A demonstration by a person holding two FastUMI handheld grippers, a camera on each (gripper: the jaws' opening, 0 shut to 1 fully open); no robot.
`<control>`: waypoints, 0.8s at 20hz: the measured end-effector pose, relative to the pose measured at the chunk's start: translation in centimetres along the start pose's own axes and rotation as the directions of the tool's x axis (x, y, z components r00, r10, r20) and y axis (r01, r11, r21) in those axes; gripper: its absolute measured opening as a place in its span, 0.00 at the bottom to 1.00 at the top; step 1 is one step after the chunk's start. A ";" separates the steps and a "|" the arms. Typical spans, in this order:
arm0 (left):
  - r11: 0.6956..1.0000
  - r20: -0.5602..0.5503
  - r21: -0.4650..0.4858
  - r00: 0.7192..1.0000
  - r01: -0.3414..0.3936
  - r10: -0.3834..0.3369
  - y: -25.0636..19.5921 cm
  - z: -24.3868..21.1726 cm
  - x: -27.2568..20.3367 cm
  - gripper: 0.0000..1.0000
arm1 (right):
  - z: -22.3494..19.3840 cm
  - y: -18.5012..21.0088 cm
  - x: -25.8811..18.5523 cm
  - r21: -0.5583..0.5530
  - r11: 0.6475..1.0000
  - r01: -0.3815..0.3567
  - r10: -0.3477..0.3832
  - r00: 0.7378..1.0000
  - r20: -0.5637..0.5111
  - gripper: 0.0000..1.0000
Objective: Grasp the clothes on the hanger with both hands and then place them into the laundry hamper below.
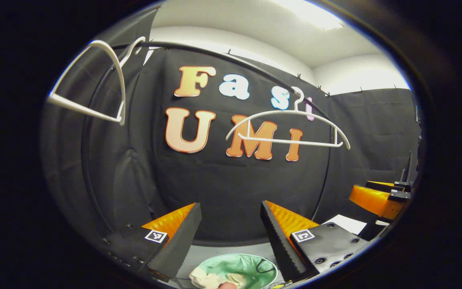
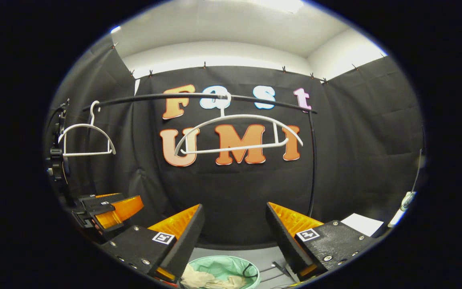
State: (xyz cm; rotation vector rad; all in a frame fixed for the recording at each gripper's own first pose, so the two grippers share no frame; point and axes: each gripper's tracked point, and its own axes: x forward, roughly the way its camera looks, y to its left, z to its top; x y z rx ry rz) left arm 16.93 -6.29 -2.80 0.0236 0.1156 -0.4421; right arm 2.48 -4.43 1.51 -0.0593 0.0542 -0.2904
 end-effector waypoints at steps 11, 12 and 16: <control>0.998 0.157 0.012 0.986 0.055 -0.056 -2.2 4.7 -0.5 0.97 | 3.8 -0.1 -0.3 0.004 1.000 -0.023 0.022 0.991 0.132 0.94; 0.998 0.160 0.009 0.985 0.058 -0.058 -2.3 4.9 -0.6 0.97 | 3.8 -0.1 -0.2 0.009 1.000 -0.025 0.024 0.991 0.131 0.94; 0.998 0.176 0.000 0.982 0.063 -0.062 -2.3 5.3 -0.8 0.97 | 3.7 -0.1 -0.2 0.014 0.999 -0.030 0.028 0.992 0.124 0.94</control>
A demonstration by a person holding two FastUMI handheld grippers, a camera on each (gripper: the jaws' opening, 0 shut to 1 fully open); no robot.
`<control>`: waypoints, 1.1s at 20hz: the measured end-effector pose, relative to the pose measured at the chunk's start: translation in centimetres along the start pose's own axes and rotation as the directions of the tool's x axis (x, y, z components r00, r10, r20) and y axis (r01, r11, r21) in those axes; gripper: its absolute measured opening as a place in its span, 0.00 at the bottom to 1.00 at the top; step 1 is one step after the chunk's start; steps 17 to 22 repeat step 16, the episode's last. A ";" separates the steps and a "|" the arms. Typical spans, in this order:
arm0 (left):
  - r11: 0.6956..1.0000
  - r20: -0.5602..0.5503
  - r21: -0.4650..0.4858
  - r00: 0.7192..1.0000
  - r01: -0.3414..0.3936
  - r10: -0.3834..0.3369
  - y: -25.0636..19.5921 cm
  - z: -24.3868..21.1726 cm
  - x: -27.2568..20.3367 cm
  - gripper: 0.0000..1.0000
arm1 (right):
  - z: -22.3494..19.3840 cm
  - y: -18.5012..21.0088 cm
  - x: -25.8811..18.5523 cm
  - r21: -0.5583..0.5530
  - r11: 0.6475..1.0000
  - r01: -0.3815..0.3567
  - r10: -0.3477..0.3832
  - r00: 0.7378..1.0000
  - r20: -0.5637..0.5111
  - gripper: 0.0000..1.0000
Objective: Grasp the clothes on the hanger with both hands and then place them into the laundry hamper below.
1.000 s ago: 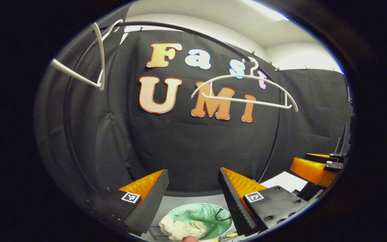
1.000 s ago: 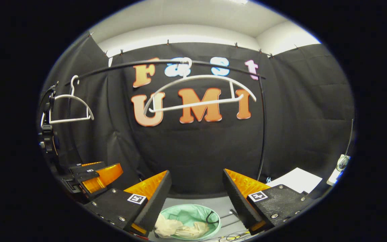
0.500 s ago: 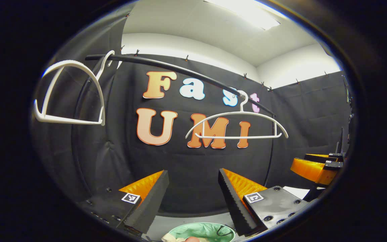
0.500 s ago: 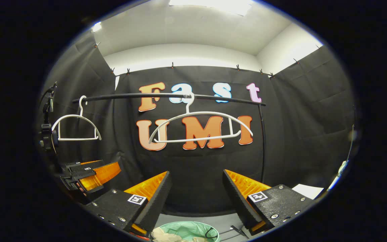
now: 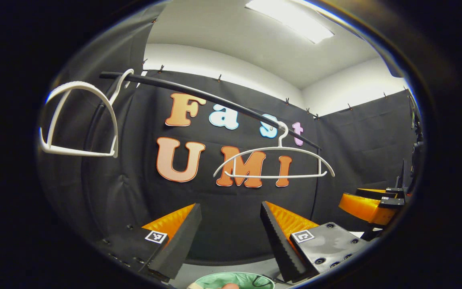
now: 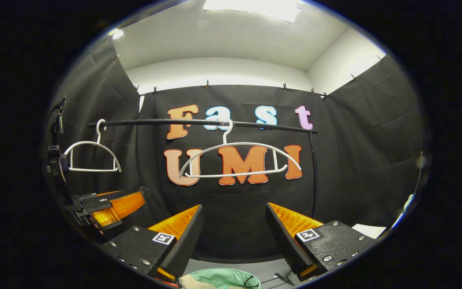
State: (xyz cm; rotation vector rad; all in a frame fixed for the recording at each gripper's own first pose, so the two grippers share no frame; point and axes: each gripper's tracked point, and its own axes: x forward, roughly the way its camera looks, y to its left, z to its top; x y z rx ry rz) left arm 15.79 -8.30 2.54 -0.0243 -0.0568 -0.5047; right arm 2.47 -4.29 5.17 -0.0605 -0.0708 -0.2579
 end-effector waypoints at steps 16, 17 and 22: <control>1.000 0.010 -0.002 1.000 0.000 0.000 0.0 0.4 -0.8 0.97 | -2.1 -0.6 -0.2 0.021 1.000 0.021 -0.020 0.998 -0.068 0.95; 1.000 0.010 -0.002 1.000 0.000 0.000 0.0 0.4 -0.8 0.97 | -2.1 -0.6 -0.2 0.021 1.000 0.021 -0.020 0.998 -0.068 0.95; 1.000 0.010 -0.002 1.000 0.000 0.000 0.0 0.4 -0.8 0.97 | -2.1 -0.6 -0.2 0.021 1.000 0.021 -0.020 0.998 -0.068 0.95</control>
